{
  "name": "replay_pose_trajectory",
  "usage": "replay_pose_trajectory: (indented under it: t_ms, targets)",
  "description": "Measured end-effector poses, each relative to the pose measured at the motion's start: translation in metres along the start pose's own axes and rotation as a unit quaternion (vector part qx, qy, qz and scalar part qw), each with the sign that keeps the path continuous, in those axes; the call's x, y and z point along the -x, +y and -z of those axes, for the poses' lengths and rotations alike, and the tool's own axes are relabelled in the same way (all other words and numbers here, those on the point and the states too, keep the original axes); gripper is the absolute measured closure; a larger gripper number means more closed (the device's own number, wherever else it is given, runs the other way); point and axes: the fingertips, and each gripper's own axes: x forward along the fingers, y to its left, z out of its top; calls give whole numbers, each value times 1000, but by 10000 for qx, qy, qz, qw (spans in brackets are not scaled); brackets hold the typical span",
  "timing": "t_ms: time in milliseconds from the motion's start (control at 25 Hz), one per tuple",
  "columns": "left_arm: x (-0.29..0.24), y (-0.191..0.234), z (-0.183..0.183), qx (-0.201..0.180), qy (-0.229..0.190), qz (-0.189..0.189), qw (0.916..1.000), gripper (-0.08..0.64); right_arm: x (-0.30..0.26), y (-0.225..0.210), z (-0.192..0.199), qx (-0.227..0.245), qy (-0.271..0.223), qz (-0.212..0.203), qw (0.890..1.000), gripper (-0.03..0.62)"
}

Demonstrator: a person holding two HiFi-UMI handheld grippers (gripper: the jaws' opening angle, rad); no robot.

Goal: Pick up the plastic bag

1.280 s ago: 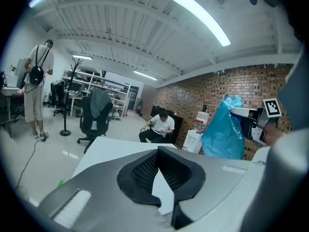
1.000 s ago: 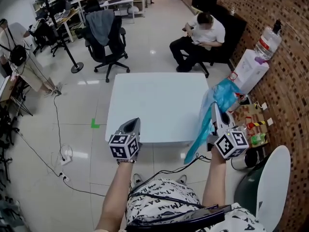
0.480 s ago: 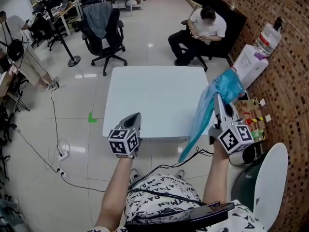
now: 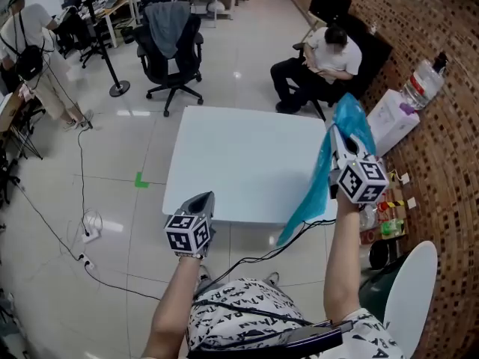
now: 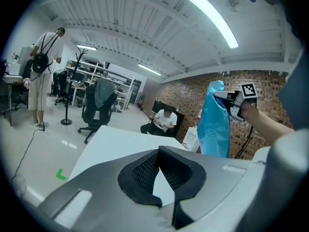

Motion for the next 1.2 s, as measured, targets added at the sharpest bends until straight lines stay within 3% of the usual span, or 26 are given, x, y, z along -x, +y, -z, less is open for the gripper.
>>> replay_pose_trajectory:
  t_ms: [80, 200, 400, 560, 720, 840, 920, 1000, 1120, 1200]
  targets:
    - [5, 11, 6, 34, 65, -17, 10000, 560, -16, -10, -8, -262, 6, -120, 9996, 580]
    - [8, 26, 17, 69, 232, 47, 9997, 560, -45, 9, -15, -585, 57, -521, 9969, 580]
    - [8, 45, 33, 211, 408, 144, 9988, 558, -118, 104, 8, -652, 483, -1333, 9877, 580]
    - [12, 57, 39, 365, 422, 145, 9983, 560, -167, 182, 22, -757, 733, -1991, 9743, 580]
    - [18, 77, 40, 465, 422, 59, 9980, 560, -193, 238, 10, -1440, 310, -2633, 9534, 580]
    - [23, 94, 39, 498, 419, -15, 9979, 560, -187, 249, -21, -2033, -521, -2914, 9333, 580]
    - [22, 100, 36, 481, 435, -27, 9979, 560, -176, 225, -42, -2342, -1233, -2762, 9239, 580]
    - [16, 102, 33, 452, 469, 10, 9979, 560, -161, 183, -47, -2546, -1708, -2377, 9217, 581]
    - [1, 99, 33, 391, 536, 124, 9977, 560, -139, 111, -8, -2666, -1642, -1478, 9382, 581]
    - [-15, 92, 34, 313, 576, 150, 9977, 560, -123, 65, 32, -2934, -1521, -930, 9392, 580]
